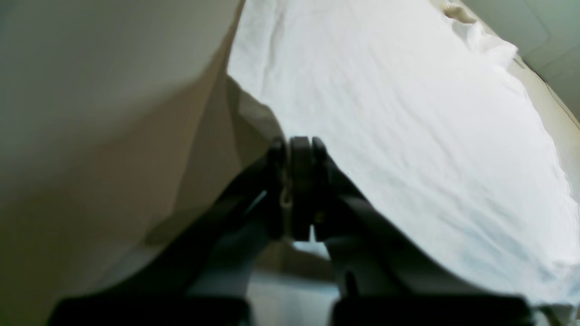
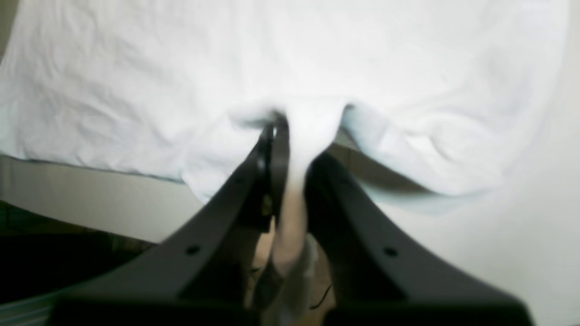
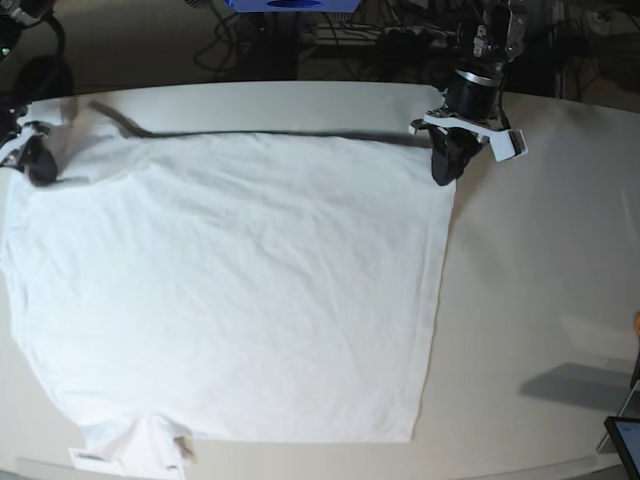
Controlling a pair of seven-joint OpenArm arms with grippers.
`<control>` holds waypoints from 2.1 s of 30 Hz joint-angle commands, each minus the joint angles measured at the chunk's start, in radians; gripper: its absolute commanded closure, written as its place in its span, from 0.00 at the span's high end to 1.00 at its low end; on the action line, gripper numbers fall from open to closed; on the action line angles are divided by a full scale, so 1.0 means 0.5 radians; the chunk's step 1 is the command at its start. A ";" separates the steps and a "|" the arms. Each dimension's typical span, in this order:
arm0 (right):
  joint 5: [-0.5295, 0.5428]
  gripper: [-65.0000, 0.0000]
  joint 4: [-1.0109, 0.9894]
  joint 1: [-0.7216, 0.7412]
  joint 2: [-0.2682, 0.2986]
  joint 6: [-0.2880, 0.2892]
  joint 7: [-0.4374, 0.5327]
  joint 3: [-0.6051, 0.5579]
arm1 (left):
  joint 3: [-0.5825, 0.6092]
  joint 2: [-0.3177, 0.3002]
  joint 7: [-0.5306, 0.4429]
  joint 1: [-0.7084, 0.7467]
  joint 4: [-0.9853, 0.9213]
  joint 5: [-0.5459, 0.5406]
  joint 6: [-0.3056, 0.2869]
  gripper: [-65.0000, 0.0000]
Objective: Fold the T-shirt properly
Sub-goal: 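Lift the gripped edge and pull it across the shirt body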
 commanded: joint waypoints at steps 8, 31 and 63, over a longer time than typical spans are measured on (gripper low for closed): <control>0.040 0.00 -0.122 0.162 0.101 0.005 0.035 0.001 | -0.015 0.002 -0.060 -0.030 0.038 -0.009 0.032 0.00; 0.037 0.00 -0.472 0.392 0.291 0.005 0.054 -0.164 | -0.012 0.085 -0.057 -0.263 0.023 -0.009 0.308 0.00; -0.151 0.00 -0.723 0.699 0.340 0.005 0.146 -0.382 | 0.004 0.091 -0.008 -0.509 -0.103 -0.018 0.369 0.00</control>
